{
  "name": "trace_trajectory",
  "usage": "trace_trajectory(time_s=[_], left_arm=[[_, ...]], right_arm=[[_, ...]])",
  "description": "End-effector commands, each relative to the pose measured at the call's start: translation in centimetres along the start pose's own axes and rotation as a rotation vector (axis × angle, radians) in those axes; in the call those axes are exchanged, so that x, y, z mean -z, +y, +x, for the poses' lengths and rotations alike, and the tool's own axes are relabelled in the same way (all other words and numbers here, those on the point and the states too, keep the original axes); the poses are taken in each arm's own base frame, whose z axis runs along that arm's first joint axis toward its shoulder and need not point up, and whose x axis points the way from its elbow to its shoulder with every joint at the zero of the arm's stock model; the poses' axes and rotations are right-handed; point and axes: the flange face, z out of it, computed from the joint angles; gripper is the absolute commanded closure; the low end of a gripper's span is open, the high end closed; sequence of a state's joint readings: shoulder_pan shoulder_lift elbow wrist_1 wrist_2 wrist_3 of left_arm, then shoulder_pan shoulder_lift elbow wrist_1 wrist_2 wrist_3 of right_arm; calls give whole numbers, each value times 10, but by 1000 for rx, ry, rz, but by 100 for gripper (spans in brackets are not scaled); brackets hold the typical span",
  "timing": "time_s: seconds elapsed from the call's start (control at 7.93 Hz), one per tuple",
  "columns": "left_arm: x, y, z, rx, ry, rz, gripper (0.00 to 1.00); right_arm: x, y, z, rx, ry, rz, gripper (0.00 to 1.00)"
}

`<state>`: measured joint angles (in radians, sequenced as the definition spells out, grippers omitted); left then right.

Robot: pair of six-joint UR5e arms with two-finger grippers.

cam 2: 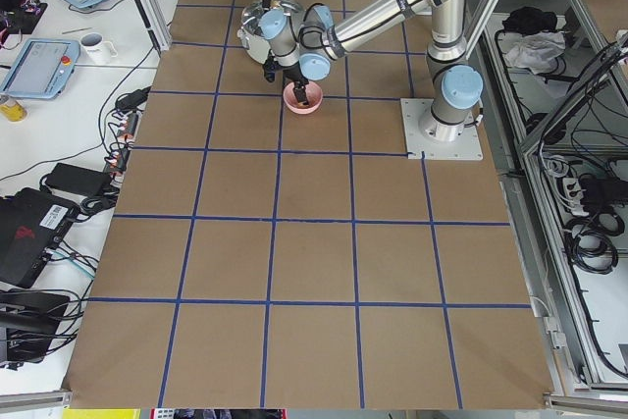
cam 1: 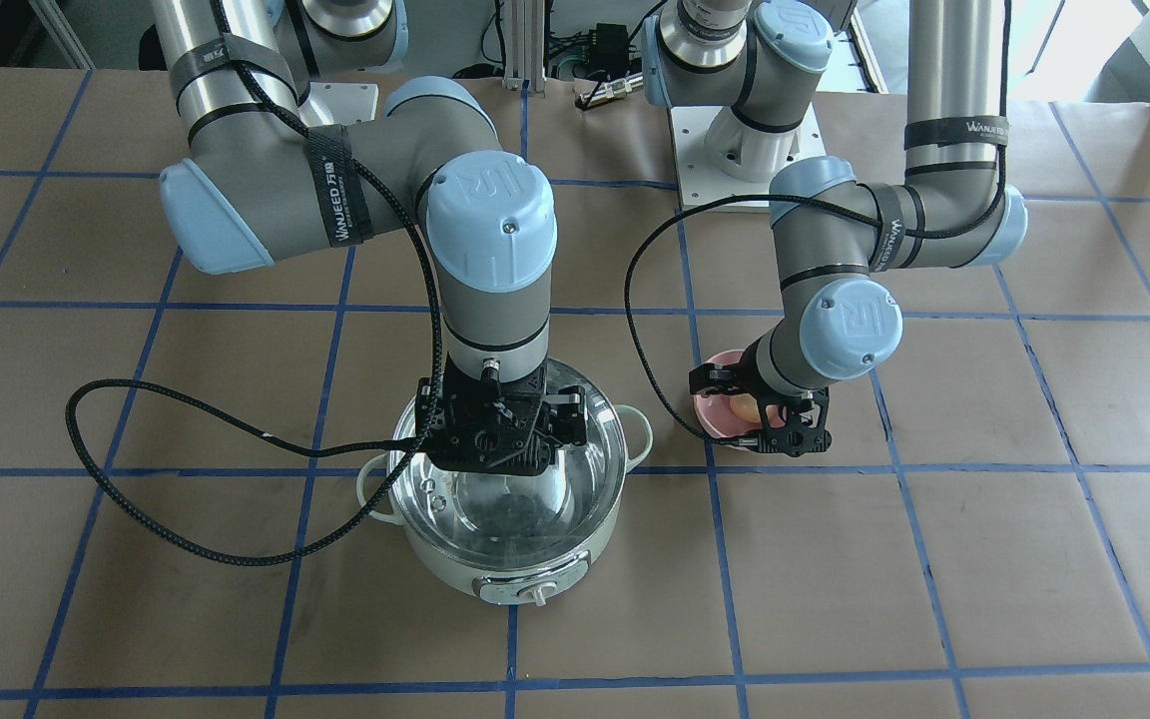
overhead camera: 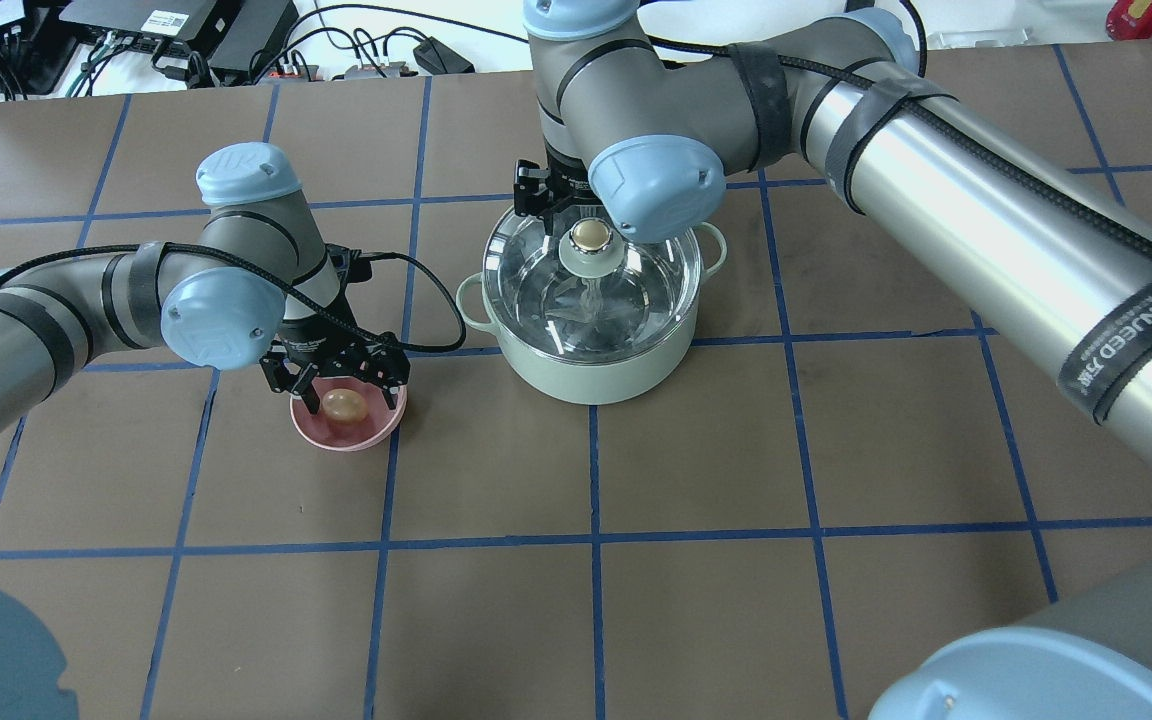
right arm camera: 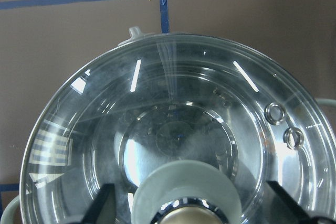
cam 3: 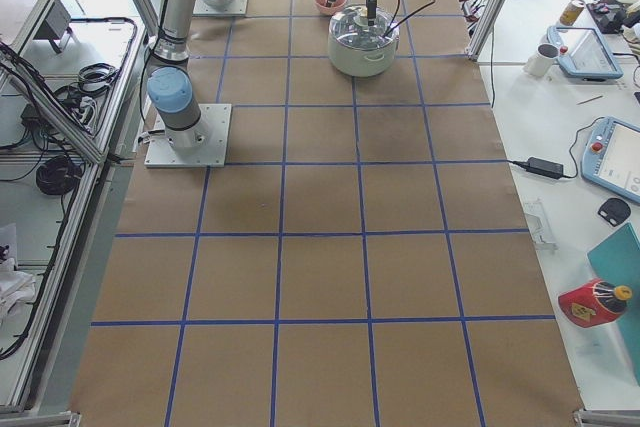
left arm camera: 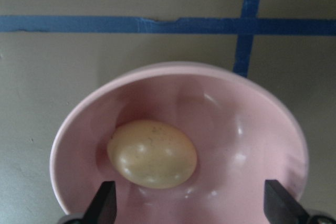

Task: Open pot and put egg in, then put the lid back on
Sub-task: 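Close the left gripper on the egg while the right gripper grasps the lid knob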

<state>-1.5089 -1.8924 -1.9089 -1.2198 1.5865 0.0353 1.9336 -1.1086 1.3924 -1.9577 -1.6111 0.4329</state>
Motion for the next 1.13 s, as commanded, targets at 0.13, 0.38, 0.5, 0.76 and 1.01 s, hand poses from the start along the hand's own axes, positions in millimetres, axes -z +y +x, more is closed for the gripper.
trace_trajectory(time_s=[0.13, 0.38, 0.5, 0.76, 1.01], left_arm=[[-11, -6, 0, 2, 3, -18, 1], [-12, -7, 0, 1, 3, -19, 2], [-14, -8, 0, 1, 3, -21, 2], [-17, -11, 0, 1, 3, -18, 3], [-18, -11, -1, 1, 1, -18, 15]], right_arm=[[0, 4, 1, 14, 0, -20, 23], [1, 6, 1, 16, 1, -27, 38], [0, 6, 0, 16, -8, -31, 47], [2, 7, -3, 14, -35, -42, 96], [14, 8, -1, 18, -53, -31, 100]])
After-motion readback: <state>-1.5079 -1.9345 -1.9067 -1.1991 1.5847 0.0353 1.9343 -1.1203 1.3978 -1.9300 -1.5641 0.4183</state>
